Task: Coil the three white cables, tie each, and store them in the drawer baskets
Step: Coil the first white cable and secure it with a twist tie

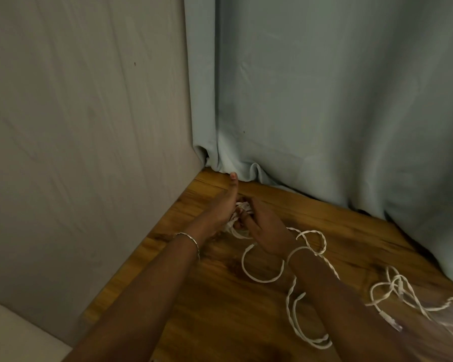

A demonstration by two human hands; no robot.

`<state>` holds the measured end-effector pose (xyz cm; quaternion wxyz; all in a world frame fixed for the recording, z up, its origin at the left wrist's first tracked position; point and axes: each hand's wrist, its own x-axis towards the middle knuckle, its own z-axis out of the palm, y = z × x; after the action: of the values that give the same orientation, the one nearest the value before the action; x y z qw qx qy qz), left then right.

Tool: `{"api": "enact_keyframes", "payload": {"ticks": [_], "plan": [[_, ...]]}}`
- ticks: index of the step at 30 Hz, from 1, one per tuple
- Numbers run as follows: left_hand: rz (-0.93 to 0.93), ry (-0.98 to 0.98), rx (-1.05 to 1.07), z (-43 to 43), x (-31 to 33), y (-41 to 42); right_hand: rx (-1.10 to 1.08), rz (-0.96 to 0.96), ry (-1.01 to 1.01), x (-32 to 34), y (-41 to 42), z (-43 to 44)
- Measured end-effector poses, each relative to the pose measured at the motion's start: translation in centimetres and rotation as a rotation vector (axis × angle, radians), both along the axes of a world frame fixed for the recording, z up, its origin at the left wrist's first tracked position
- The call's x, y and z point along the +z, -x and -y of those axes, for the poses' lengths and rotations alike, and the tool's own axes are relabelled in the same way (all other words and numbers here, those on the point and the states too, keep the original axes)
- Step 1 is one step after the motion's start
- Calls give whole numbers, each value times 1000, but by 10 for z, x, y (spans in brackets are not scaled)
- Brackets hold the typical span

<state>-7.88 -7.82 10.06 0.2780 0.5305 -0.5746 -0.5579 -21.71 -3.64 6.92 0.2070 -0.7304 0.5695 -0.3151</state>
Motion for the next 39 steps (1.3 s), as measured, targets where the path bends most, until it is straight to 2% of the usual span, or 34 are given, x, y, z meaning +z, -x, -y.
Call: {"api": "enact_keyframes", "payload": {"ticks": [4, 8, 12, 17, 21, 25, 29, 39], "plan": [[13, 81, -68, -5, 0, 2, -55, 97, 69, -4, -3, -3], [-77, 151, -147, -7, -5, 3, -107, 270, 96, -5, -5, -9], [-145, 156, -165, -8, -12, 1, -138, 321, 108, -5, -4, -12], [-222, 145, -230, -10, -15, -7, -173, 455, 57, -6, -2, -11], [-194, 189, -221, -14, -12, -2, -181, 560, 28, -5, 0, -9], [-185, 226, -196, -16, -11, 2, -197, 579, 35, -3, 0, -9], [-90, 305, -201, -18, -13, 3, -259, 639, 58, 2, 3, -8], [25, 526, -206, -20, -19, 8, -332, 589, 77, 2, 13, -7]]}}
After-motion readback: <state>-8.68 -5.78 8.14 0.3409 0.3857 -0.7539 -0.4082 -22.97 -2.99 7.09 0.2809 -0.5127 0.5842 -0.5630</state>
